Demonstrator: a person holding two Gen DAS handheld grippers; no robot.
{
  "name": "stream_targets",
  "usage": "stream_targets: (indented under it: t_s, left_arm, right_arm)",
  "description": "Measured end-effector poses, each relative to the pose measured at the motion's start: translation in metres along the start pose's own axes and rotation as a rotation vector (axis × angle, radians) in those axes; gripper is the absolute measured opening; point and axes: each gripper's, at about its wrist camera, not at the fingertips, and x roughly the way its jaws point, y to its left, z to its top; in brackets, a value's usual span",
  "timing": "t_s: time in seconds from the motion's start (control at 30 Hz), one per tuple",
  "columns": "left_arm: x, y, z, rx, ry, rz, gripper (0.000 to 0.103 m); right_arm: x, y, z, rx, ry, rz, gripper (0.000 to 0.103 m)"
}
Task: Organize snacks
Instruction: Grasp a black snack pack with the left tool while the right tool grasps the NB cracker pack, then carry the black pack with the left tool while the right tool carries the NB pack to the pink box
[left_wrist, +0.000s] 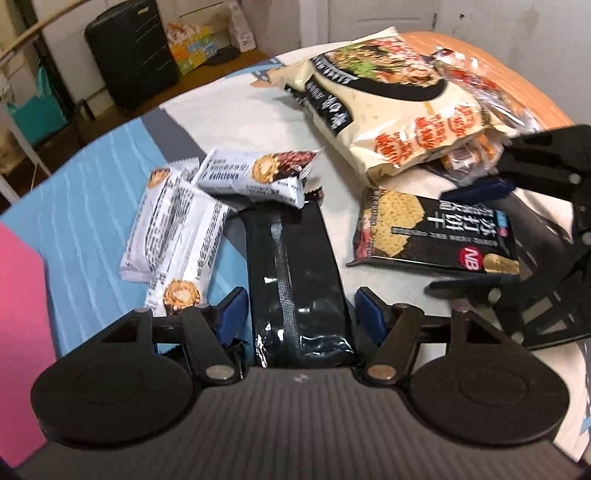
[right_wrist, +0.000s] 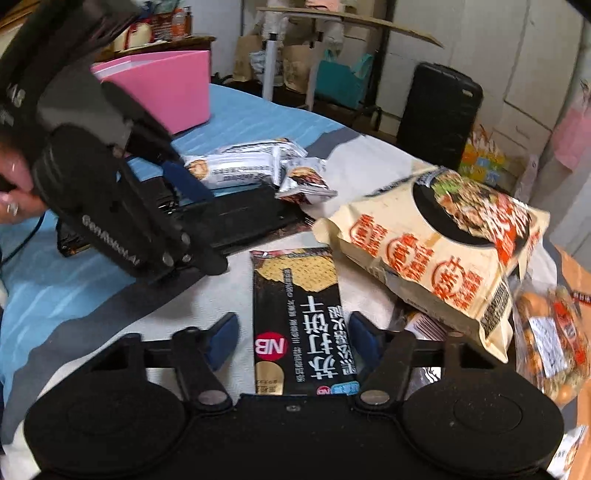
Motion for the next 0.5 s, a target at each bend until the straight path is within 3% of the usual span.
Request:
stream_targets:
  t_s: [0.1,0.5]
  left_arm:
    - [-0.001,0.004,0.001,-0.051,-0.009,0.000,0.049]
    - [-0.027,0.009,0.003,-0.192,0.031,-0.067,0.047]
  right_arm:
    - [-0.004,-0.005,-0.001,0.080,-0.004,0.001,0.055]
    - [-0.024,0.010,0.001,0.203,0.061,-0.059,0.055]
